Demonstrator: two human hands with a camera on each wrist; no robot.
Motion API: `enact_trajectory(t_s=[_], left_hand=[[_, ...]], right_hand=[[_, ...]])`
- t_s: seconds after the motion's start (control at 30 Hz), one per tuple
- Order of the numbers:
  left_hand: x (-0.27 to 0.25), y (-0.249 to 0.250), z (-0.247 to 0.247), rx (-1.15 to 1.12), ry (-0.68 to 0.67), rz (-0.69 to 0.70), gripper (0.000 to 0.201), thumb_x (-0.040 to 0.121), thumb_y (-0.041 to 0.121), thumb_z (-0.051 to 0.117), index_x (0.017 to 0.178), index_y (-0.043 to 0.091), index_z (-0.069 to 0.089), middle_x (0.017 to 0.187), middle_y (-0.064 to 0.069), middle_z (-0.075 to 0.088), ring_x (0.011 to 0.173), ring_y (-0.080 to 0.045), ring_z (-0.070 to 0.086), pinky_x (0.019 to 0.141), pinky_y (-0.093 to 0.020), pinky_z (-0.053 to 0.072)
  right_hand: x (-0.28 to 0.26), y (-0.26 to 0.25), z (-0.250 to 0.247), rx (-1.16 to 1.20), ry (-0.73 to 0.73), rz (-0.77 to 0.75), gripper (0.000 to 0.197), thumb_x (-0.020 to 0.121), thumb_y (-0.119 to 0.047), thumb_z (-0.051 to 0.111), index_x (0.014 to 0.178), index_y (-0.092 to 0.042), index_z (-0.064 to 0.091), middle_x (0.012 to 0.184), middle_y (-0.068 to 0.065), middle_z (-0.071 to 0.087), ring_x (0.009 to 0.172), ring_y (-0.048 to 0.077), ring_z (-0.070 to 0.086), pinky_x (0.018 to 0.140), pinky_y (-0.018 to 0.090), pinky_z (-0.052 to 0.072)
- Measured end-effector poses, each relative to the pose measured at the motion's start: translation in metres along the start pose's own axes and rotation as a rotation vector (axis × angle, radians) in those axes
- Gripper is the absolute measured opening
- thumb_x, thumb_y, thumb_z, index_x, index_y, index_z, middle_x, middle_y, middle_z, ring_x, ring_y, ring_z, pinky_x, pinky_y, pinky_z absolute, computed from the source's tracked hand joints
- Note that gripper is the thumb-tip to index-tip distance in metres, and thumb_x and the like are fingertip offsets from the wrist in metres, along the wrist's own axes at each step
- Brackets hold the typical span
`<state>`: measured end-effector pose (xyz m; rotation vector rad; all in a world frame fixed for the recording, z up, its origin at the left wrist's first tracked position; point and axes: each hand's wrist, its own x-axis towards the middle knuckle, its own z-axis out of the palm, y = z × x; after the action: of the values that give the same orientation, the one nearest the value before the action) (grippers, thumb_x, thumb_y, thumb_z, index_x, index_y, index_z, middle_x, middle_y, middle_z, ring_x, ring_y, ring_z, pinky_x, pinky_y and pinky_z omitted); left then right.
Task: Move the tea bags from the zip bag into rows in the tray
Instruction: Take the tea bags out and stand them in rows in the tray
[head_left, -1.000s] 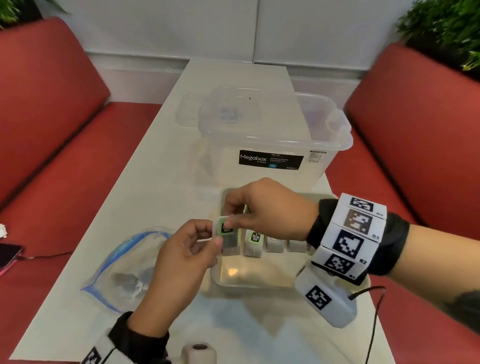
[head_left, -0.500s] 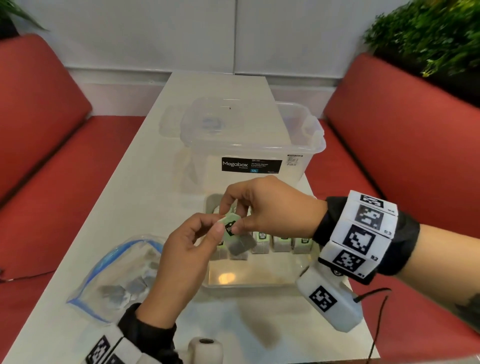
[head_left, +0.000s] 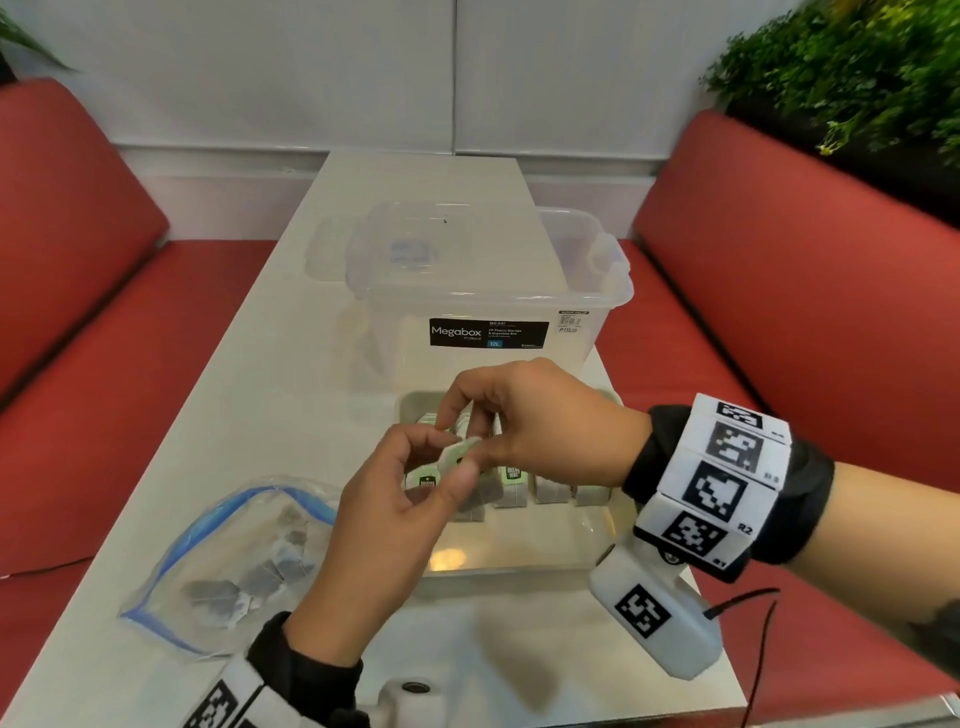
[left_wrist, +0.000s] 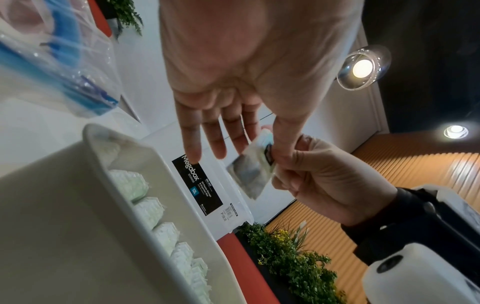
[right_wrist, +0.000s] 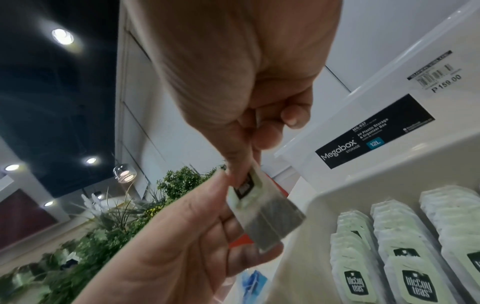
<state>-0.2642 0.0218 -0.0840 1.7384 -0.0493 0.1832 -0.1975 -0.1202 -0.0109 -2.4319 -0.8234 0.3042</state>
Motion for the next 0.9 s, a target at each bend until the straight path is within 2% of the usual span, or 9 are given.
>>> enact_trajectory(t_s=[0.07,0.13,0.27,0.37,0.43,0.5,0.67,0.77,0.9], left_hand=[[0.001,-0.003,0.003,-0.006,-0.039,-0.030,0.028,0.078,0.014,0.071,0.093,0.033,0.057,0.089,0.015,0.069,0.088,0.000,0.064,0.070,-0.018,0.051],[0.002,-0.005,0.005,0.029,-0.032,-0.035,0.032,0.078,0.009,0.071,0.090,0.034,0.057,0.085,0.012,0.070,0.081,-0.003,0.066,0.069,-0.021,0.052],[0.004,-0.011,0.005,0.115,-0.035,-0.026,0.033,0.076,0.010,0.073,0.090,0.036,0.057,0.079,0.014,0.069,0.076,0.001,0.064,0.062,-0.012,0.049],[0.004,-0.015,0.002,0.135,-0.042,-0.052,0.045,0.072,0.012,0.078,0.099,0.040,0.054,0.087,0.022,0.067,0.085,0.005,0.061,0.065,-0.010,0.048],[0.003,-0.019,-0.003,0.143,-0.015,-0.048,0.049,0.069,0.014,0.080,0.101,0.041,0.054,0.093,0.027,0.065,0.089,0.004,0.060,0.067,-0.011,0.050],[0.000,-0.024,-0.010,0.169,0.006,-0.041,0.047,0.069,0.013,0.079,0.100,0.039,0.056,0.096,0.027,0.064,0.087,0.001,0.059,0.066,-0.010,0.048],[-0.009,-0.032,-0.027,0.372,-0.011,-0.030,0.042,0.070,0.013,0.078,0.094,0.041,0.058,0.097,0.033,0.060,0.080,0.001,0.052,0.065,-0.010,0.040],[-0.015,-0.032,-0.033,0.440,-0.015,-0.047,0.041,0.071,0.016,0.078,0.093,0.044,0.057,0.098,0.038,0.055,0.082,0.002,0.049,0.065,-0.012,0.035],[-0.018,-0.035,-0.040,0.478,-0.011,-0.041,0.041,0.071,0.020,0.077,0.093,0.047,0.056,0.101,0.036,0.054,0.086,0.001,0.048,0.068,-0.013,0.035]], right_hand=[[0.000,0.003,-0.002,0.032,0.011,0.005,0.020,0.074,-0.018,0.077,0.091,-0.023,0.068,0.069,-0.011,0.061,0.055,-0.003,0.049,0.059,0.014,0.038],[-0.001,0.004,-0.004,0.018,-0.005,-0.004,0.014,0.076,-0.020,0.076,0.088,-0.023,0.070,0.070,-0.011,0.062,0.055,-0.007,0.050,0.057,0.010,0.036],[-0.002,0.005,-0.008,-0.096,-0.044,-0.023,0.008,0.079,-0.025,0.074,0.085,-0.022,0.070,0.075,-0.010,0.065,0.057,-0.012,0.051,0.058,0.006,0.036],[0.002,0.011,-0.014,-0.212,-0.106,0.001,0.007,0.078,-0.027,0.074,0.082,-0.024,0.068,0.073,-0.011,0.064,0.060,-0.005,0.053,0.061,0.008,0.038],[0.007,0.019,-0.017,-0.282,-0.147,0.042,0.008,0.078,-0.027,0.074,0.083,-0.023,0.069,0.073,-0.012,0.063,0.066,0.002,0.056,0.068,0.017,0.043],[0.013,0.029,-0.016,-0.351,-0.183,0.089,0.008,0.077,-0.027,0.074,0.083,-0.023,0.069,0.069,-0.013,0.060,0.067,0.006,0.055,0.068,0.022,0.045],[0.034,0.057,0.001,-0.462,-0.340,0.191,0.011,0.076,-0.027,0.075,0.075,-0.027,0.063,0.063,-0.015,0.054,0.060,0.002,0.050,0.056,0.018,0.039],[0.045,0.066,0.013,-0.509,-0.437,0.210,0.008,0.077,-0.025,0.074,0.081,-0.023,0.068,0.063,-0.015,0.052,0.063,0.005,0.049,0.059,0.019,0.040],[0.058,0.073,0.026,-0.562,-0.561,0.191,0.011,0.080,-0.024,0.071,0.090,-0.018,0.069,0.073,-0.011,0.057,0.061,0.003,0.046,0.053,0.014,0.033]])
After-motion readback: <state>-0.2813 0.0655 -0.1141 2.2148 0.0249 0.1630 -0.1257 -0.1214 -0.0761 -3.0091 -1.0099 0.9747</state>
